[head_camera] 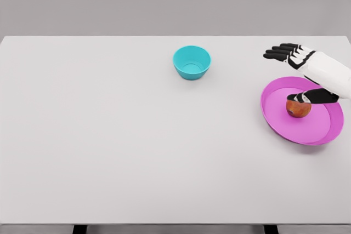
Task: Put the apple from the pink plate into the blue bowl with your right arm
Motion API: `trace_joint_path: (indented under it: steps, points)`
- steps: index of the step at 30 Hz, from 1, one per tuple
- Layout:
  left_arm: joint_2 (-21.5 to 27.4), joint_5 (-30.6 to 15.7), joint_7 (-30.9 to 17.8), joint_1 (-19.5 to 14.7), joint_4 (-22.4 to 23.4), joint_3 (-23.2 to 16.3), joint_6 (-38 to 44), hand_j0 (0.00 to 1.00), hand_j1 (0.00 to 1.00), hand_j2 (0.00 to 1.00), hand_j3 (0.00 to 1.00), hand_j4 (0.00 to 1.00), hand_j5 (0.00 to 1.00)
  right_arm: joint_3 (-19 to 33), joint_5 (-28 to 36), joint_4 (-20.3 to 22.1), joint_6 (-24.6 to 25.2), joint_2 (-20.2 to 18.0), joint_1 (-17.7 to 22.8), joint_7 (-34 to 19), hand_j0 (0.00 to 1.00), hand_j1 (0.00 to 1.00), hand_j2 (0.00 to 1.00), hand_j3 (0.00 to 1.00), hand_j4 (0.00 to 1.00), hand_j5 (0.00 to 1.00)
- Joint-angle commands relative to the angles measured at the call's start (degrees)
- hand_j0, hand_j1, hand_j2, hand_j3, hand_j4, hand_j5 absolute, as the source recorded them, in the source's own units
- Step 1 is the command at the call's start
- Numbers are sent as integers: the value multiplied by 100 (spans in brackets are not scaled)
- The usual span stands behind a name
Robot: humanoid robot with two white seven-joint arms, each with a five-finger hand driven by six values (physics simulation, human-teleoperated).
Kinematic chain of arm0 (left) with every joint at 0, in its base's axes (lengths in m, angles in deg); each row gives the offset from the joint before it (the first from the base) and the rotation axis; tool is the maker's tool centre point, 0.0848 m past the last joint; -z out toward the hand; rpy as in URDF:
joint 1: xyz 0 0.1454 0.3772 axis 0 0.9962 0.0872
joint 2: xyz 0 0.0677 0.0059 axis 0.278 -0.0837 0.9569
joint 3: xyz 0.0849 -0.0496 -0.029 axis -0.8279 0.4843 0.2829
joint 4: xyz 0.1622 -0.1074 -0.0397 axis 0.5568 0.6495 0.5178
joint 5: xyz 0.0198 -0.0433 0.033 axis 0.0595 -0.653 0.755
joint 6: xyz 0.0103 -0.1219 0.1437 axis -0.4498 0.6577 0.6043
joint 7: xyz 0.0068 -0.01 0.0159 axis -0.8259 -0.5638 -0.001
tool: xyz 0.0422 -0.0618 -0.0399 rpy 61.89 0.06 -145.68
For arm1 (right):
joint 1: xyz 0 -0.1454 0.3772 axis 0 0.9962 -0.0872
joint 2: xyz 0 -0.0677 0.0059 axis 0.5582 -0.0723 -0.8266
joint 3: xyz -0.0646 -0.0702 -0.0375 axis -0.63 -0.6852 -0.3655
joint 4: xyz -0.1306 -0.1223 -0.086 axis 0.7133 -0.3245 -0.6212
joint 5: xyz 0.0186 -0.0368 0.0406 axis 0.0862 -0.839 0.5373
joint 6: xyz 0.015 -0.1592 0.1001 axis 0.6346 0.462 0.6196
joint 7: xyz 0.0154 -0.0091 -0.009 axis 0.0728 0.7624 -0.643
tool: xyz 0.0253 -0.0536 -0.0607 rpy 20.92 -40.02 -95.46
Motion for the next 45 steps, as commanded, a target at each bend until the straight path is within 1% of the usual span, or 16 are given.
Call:
trace_joint_path:
  steps: [1, 3, 7, 9, 10, 11, 12, 14, 15, 18, 20, 23, 26, 32, 36, 45]
  points:
    - [0, -1, -1, 0, 0, -1, 0, 100, 100, 100, 100, 100, 100, -3, 48, -23, -1, -10, 0, 4, 100, 100, 100, 100, 100, 100]
    - [0, -1, -1, 0, 0, -1, 0, 100, 100, 100, 100, 100, 100, 23, 75, -49, -1, -19, 0, 13, 100, 100, 100, 100, 100, 100]
    - [0, -1, -1, 0, 0, 7, 0, 100, 100, 100, 100, 100, 100, 58, 22, -506, -1, -19, 0, -13, 100, 100, 100, 100, 100, 100]
    - [0, -1, -1, 0, 0, 7, 0, 100, 100, 100, 100, 100, 100, 198, 13, -674, -1, -19, -79, -1162, 100, 100, 100, 100, 100, 100]
    - [0, -1, -1, 0, 0, -1, 0, 100, 100, 100, 100, 100, 100, 417, 13, -665, -1, -1, -79, -2127, 100, 100, 100, 100, 100, 100]
    - [0, -1, -1, 0, 0, -1, 0, 100, 100, 100, 100, 100, 100, 594, 22, -656, -1, 17, -88, -2807, 100, 100, 100, 100, 100, 100]
    - [0, -1, -1, 0, 0, -1, 0, 100, 100, 100, 100, 100, 100, 778, 13, -665, -1, 25, -88, -3065, 100, 100, 100, 100, 100, 100]
    - [0, -1, -1, 0, 0, -1, 0, 100, 100, 100, 100, 100, 100, 946, -4, -674, -1, 43, -105, -3065, 100, 100, 100, 100, 100, 100]
    - [0, -1, -1, 0, 0, 7, 0, 100, 100, 100, 100, 100, 100, 928, -13, -682, 1, 52, -255, -3065, 100, 100, 100, 100, 100, 100]
    - [0, -1, -1, 0, 0, -1, 0, 100, 100, 100, 100, 100, 100, 876, -470, -682, 774, 113, -492, -3065, 100, 100, 100, 100, 100, 100]
    - [0, -1, -1, 0, 0, -1, 0, 100, 100, 100, 100, 100, 100, 823, -584, -814, 792, 157, -527, -3065, 100, 100, 100, 100, 100, 100]
    - [0, -1, -1, 0, 0, -1, 0, 100, 100, 100, 100, 100, 100, 278, -874, -1332, 792, 245, -870, -3065, 100, 100, 100, 100, 100, 100]
    - [0, -1, -1, 0, 0, -1, 0, 100, 100, 100, 100, 100, 100, -460, -874, -1579, 792, 368, -1265, -3065, 100, 100, 100, 100, 100, 100]
    - [0, -1, -1, 0, 0, 7, 0, 100, 100, 100, 100, 100, 100, -592, -927, -1869, 792, 377, -1380, -3065, 100, 100, 100, 100, 100, 100]
    - [0, -1, -1, 0, 0, -1, 0, 100, 100, 100, 100, 100, 100, -908, -962, -2088, 792, 456, -1529, -3065, 100, 100, 100, 100, 100, 100]
    - [0, -1, -1, 0, 0, -1, 0, 100, 100, 100, 100, 100, 100, -1032, -962, -2089, 792, 526, -1573, -3065, 100, 100, 100, 100, 100, 100]
